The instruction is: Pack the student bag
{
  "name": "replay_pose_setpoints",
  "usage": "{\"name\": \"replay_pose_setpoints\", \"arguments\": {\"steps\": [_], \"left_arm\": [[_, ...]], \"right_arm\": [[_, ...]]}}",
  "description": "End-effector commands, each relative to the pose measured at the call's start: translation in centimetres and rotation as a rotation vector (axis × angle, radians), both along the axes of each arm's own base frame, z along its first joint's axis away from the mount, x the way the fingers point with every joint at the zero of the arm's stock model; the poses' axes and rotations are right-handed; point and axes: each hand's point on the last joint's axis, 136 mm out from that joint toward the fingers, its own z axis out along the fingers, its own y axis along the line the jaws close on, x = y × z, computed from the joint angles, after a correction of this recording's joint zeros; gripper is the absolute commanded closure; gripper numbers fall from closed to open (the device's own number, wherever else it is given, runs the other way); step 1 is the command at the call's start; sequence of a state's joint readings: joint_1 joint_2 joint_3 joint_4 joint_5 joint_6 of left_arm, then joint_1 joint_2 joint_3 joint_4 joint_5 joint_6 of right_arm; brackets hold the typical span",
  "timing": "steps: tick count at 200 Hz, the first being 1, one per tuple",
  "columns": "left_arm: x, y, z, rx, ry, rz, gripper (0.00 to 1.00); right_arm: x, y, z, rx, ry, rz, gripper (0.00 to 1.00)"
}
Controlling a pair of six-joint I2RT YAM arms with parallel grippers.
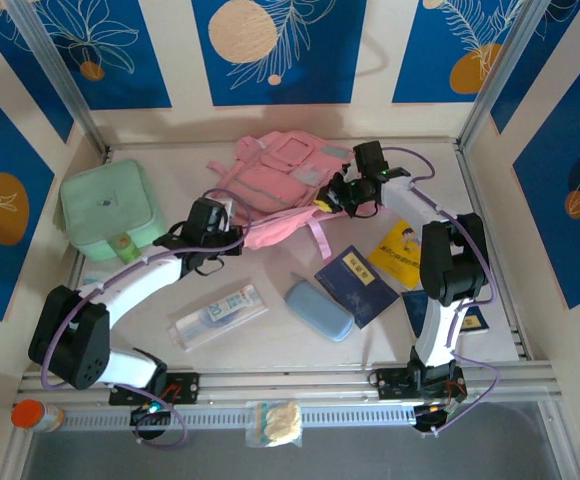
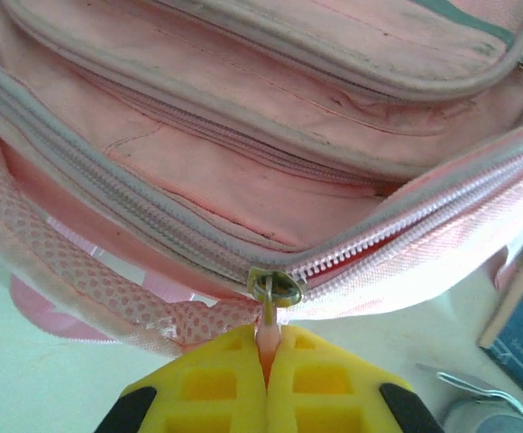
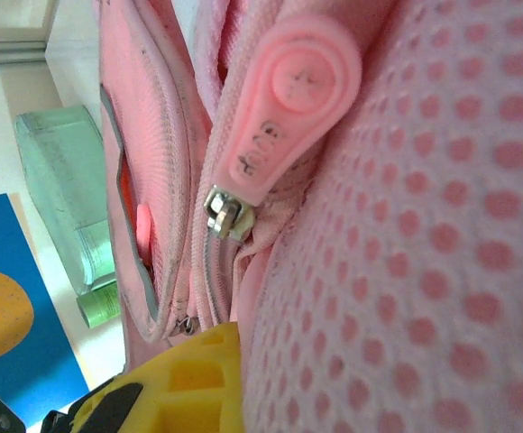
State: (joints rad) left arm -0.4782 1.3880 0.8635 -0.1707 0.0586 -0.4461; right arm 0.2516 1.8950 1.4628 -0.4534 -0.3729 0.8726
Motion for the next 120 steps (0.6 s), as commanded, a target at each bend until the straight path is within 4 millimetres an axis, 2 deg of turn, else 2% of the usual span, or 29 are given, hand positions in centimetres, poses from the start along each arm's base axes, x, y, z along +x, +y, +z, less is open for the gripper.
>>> {"name": "replay_pose_setpoints", "arguments": {"steps": [1,25,39,49,66,79,89,120], "left_arm": [[-0.3,-1.3,0.4,-0.082,0.044,-0.044,1.0],[0.4,-2.7,1.3,-0.102,0.035,-0.063,1.0],[0.6,-3.0,1.5,-0.094,0.031,-0.066,1.0],[0.6,-3.1,1.6,-0.088,0.029,-0.067,1.0],[0.6,-3.3,1.5,-0.078,0.03,-0.073,1.0],[0.7,-3.6,1.3,-0.08,0.033,-0.077,1.0],[0.6,-3.9,1.1,-0.079,0.039,-0.084,1.0],[0.3,-3.9,0.9,-0.056,0.036,-0.085,1.0]], "right_arm": [[1.9,-1.5,0.8,-0.066,-0.091,-0.013,0.76],[0.3,-1.9,1.3,-0.063,-0.062,-0.04,0.47],[-1.6,-2.0,1.1,-0.059,-0.017,-0.062,0.35],[-3.2,-1.5,0.7,-0.03,0.024,-0.075,0.3],[-5.7,1.4,0.1,0.06,0.079,-0.052,0.23],[-6.9,3.3,-0.3,0.071,0.127,-0.053,0.2],[-7.2,4.8,-0.4,0.087,0.144,-0.054,0.18],[-6.7,7.5,-1.3,0.083,0.164,-0.138,0.15]]}}
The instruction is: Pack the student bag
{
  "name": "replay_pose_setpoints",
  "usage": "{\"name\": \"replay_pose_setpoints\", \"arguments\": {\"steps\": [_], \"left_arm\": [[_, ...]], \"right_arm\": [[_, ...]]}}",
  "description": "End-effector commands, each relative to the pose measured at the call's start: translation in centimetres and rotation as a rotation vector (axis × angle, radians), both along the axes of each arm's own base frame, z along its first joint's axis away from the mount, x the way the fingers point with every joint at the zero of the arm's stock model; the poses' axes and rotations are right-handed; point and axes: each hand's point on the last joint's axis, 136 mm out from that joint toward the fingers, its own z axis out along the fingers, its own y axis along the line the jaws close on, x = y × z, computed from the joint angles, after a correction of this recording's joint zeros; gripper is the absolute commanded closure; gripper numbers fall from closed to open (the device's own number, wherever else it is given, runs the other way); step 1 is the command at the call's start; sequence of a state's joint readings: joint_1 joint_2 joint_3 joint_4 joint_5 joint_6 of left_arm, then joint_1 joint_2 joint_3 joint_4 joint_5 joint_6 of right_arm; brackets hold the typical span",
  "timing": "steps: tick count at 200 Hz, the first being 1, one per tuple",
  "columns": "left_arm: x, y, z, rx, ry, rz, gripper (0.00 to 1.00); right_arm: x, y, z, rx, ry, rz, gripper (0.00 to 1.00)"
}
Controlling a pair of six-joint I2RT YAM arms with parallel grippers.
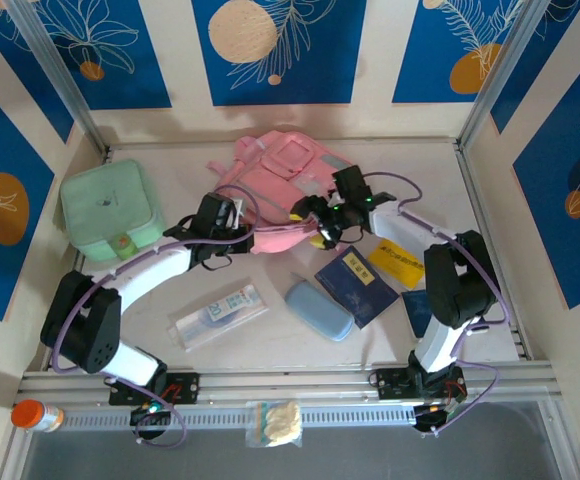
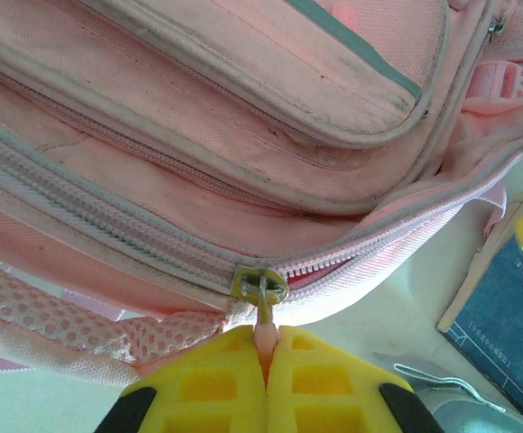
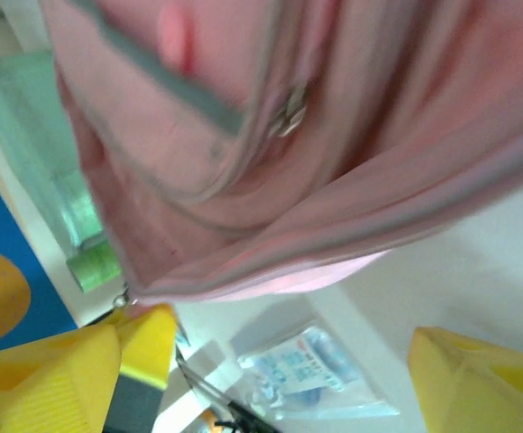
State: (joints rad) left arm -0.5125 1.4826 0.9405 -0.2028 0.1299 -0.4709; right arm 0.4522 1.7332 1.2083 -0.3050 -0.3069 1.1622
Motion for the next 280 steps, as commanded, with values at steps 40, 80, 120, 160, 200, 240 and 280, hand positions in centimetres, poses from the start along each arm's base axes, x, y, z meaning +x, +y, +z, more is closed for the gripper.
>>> {"name": "replay_pose_setpoints", "arguments": {"steps": [40,80,120,160,200,240,280], "left_arm": [[0.0,-1.1,1.7,-0.021,-0.041,-0.039,1.0],[-0.9,-0.8,1.5,0.016,-0.029,-0.093,1.0],[-4.3,0.3,1.4,0.062,0.063,-0.131,1.0],[-7.0,0.9,0.1,0.076,0.119,-0.133,1.0],[-5.0,4.0,-1.1,0.175,0.086,-0.02,1.0],[-3.0,0.3,-0.3,0.027,0.068,-0.085,1.0],[-2.5,-0.6,-0.4,-0.008,0.073,-0.082,1.0]], "right_arm": [[2.9,4.6,-2.7,-0.019,0.055,-0.115,0.18],[3.8,6.9,-3.1,-0.105,-0.029,0.012,0.49],[1.9,6.2,-3.2,-0.214,-0.114,0.198,0.95],[3.7,-0.3,-2.4,-0.269,-0.176,0.217,1.0],[6.8,-5.0,-1.1,-0.303,-0.212,0.209,1.0],[5.7,-4.0,1.0,-0.25,-0.217,0.213,0.69],[1.6,-3.3,1.3,-0.118,-0.088,0.108,0.34]]}}
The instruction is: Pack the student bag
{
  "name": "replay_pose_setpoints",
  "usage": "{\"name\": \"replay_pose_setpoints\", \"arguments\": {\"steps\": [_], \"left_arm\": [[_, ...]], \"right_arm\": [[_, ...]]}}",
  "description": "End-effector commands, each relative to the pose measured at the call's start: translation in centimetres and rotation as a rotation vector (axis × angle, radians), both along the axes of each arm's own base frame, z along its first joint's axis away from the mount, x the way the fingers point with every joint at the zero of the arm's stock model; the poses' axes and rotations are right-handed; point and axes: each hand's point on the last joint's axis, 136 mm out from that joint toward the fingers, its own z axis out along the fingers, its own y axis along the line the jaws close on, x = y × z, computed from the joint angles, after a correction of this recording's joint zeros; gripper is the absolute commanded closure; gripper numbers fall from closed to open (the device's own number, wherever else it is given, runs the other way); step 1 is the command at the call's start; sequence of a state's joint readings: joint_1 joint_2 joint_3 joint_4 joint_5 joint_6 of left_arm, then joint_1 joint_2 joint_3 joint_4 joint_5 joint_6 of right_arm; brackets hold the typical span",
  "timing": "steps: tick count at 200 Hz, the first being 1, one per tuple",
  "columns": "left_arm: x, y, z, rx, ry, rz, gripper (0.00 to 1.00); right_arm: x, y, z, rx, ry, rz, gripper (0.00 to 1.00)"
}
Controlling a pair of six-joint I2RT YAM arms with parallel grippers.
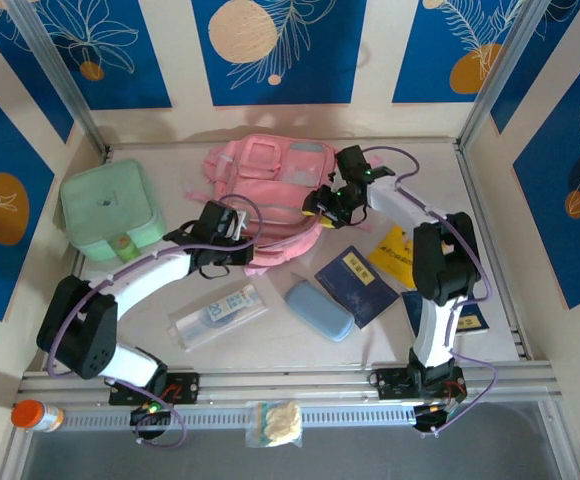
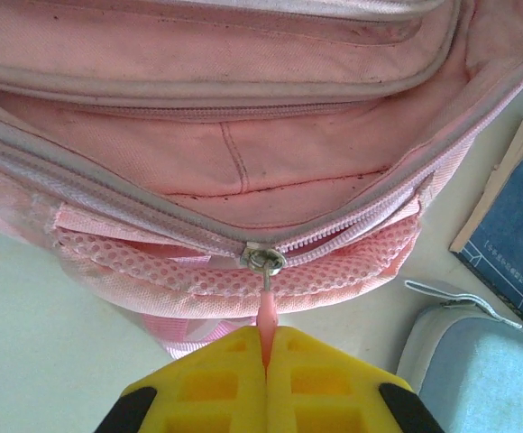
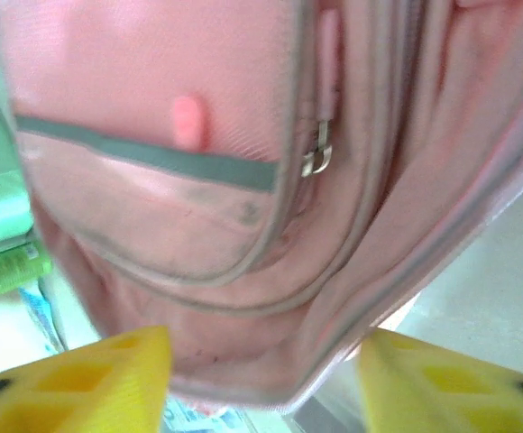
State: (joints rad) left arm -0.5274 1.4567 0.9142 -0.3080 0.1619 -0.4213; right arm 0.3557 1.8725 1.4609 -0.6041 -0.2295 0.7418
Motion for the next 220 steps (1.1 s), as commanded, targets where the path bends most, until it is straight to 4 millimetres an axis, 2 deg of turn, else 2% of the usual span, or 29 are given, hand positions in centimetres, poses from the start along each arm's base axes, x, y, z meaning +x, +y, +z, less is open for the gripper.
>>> {"name": "replay_pose_setpoints", "arguments": {"steps": [1,21,34,61,95,113,130,156,184,208,220], "left_arm": [[0.5,-1.1,1.3,-0.065,-0.008,-0.007,1.0],[0.5,-1.4,1.4,-0.077,-0.015,-0.009,1.0],[0.6,-1.4,1.5,-0.074,-0.017,-0.004,1.0],[0.5,-1.6,1.5,-0.082,-0.015,-0.003,1.0],[0.4,-1.6,1.9,-0.081,-0.036,0.005,1.0],[0.7,-1.7,1.6,-0.087,-0.032,0.025,1.0],[0.8,-2.0,1.3,-0.102,-0.024,0.028,1.0],[0.9,-2.0,1.1,-0.102,-0.032,0.036,1.0],[0.6,-1.4,1.1,-0.075,-0.037,0.039,1.0],[0.1,0.3,1.1,-0.019,-0.057,0.063,1.0],[-0.3,1.2,0.9,0.002,-0.054,0.066,1.0]], "right_arm": [[-2.5,1.1,2.1,0.114,0.045,-0.061,0.34],[-5.1,3.7,1.4,0.137,0.116,-0.086,0.26],[-6.0,5.3,0.6,0.132,0.147,-0.119,0.23],[-5.4,7.6,-1.2,0.118,0.172,-0.19,0.2],[-4.3,8.2,-4.2,0.048,0.17,-0.278,0.22],[-3.1,8.2,-5.0,-0.007,0.138,-0.272,0.29],[-2.6,8.5,-5.2,-0.046,0.122,-0.231,0.41],[-2.8,8.6,-4.7,-0.076,0.078,-0.167,0.68],[-3.2,8.1,-3.3,-0.12,0.01,-0.082,0.9],[-3.5,6.5,-2.1,-0.163,-0.054,-0.015,1.0],[-3.5,5.9,-1.7,-0.146,-0.081,0.033,1.0]]}}
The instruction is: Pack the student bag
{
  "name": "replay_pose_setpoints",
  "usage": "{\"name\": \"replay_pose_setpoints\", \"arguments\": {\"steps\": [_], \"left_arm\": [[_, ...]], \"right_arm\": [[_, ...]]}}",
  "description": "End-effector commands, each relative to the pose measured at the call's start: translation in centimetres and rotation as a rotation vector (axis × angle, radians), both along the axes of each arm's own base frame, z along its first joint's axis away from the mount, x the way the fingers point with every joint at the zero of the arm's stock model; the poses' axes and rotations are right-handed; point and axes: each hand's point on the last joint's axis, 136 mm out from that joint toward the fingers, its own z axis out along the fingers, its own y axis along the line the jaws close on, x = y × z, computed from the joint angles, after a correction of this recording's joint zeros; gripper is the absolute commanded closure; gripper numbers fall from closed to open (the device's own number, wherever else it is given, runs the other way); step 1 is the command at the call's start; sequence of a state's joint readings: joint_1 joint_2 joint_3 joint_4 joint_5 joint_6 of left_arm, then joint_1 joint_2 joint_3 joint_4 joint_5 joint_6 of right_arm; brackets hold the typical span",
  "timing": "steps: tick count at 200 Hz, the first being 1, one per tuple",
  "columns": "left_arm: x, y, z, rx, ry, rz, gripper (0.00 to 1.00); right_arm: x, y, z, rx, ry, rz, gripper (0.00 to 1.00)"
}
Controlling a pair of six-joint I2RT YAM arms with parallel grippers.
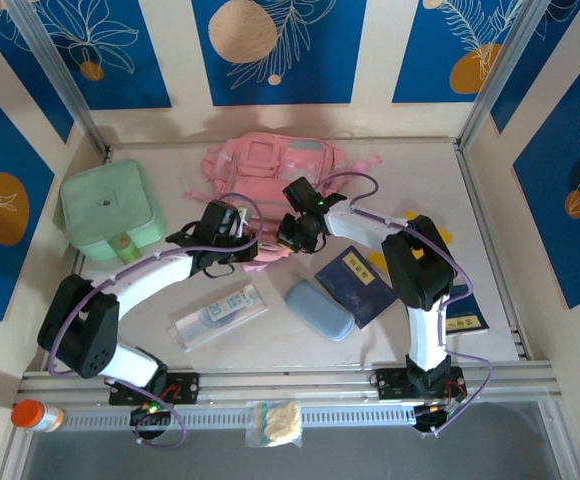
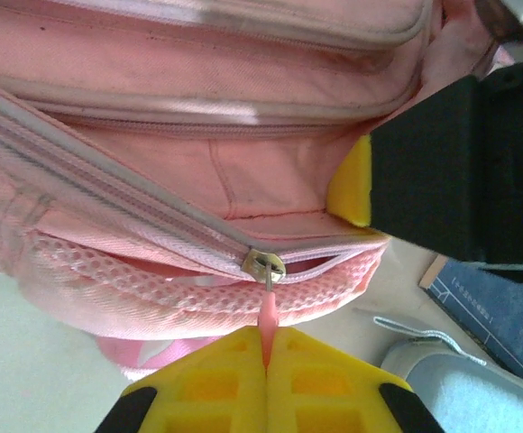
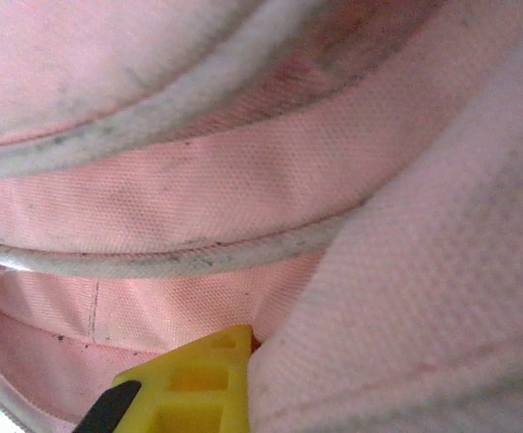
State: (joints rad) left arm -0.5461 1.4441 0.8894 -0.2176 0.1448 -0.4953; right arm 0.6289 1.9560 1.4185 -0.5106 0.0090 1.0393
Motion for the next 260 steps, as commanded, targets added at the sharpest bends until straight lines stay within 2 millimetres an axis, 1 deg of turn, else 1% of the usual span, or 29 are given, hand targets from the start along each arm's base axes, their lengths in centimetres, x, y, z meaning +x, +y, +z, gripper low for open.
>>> {"name": "replay_pose_setpoints", "arguments": {"steps": [1,24,37,51,66,84,93,105,122,131,151,160,183,197,205,217,228,249,260], "left_arm": [[-1.0,2.1,0.1,0.063,-0.012,0.017,1.0],[-1.6,4.2,-0.7,0.121,0.002,0.042,1.0],[-1.4,5.1,-1.1,0.12,-0.002,0.065,1.0],[-1.0,5.3,-1.2,0.082,0.007,0.062,1.0],[-0.3,5.4,-1.4,0.077,0.013,0.056,1.0],[0.5,5.1,-1.5,0.08,0.017,0.049,1.0],[0.9,5.1,-1.4,0.08,0.012,0.051,1.0],[1.7,5.3,-1.2,0.09,-0.016,0.068,1.0],[2.8,6.7,-0.9,0.106,-0.029,0.129,1.0],[3.4,7.7,-0.7,0.113,-0.032,0.172,1.0],[4.3,9.6,-0.2,0.139,-0.059,0.241,1.0],[4.5,10.4,-0.1,0.145,-0.068,0.27,1.0],[5.1,12.6,-0.2,0.14,-0.067,0.351,1.0],[5.4,14.0,-0.5,0.135,-0.064,0.411,1.0],[5.6,14.6,-0.4,0.128,-0.071,0.438,1.0],[5.8,15.6,-0.5,0.13,-0.072,0.483,1.0],[6.0,16.6,-0.2,0.136,-0.081,0.523,1.0],[6.1,17.8,0.6,0.129,-0.127,0.572,1.0],[6.3,18.1,0.8,0.132,-0.132,0.579,1.0]], "right_arm": [[0.9,-1.6,3.9,-0.001,-0.153,0.13,1.0],[1.4,-4.2,4.4,-0.036,-0.179,0.189,1.0],[2.0,-5.8,4.9,-0.032,-0.19,0.202,1.0],[2.9,-7.6,5.5,-0.025,-0.183,0.162,1.0],[3.8,-8.5,6.4,0.006,-0.192,0.138,1.0],[4.1,-8.5,7.1,0.022,-0.193,0.141,1.0],[3.9,-8.0,7.5,0.025,-0.196,0.159,1.0],[3.6,-7.9,7.9,0.016,-0.209,0.177,1.0],[3.4,-7.9,8.8,0.042,-0.226,0.207,1.0],[3.0,-7.8,9.3,0.06,-0.23,0.24,1.0],[2.0,-7.8,10.2,0.066,-0.264,0.315,1.0],[1.7,-8.1,10.5,0.071,-0.274,0.33,1.0],[1.0,-8.2,12.1,0.179,-0.302,0.377,1.0],[0.3,-7.7,13.3,0.252,-0.321,0.433,1.0],[-0.2,-7.5,13.9,0.265,-0.339,0.466,1.0],[-0.8,-7.4,14.2,0.251,-0.364,0.508,1.0],[-1.0,-7.8,14.3,0.25,-0.369,0.519,1.0],[-0.8,-9.0,14.7,0.257,-0.378,0.498,1.0],[-0.6,-9.4,14.5,0.246,-0.381,0.501,1.0]]}}
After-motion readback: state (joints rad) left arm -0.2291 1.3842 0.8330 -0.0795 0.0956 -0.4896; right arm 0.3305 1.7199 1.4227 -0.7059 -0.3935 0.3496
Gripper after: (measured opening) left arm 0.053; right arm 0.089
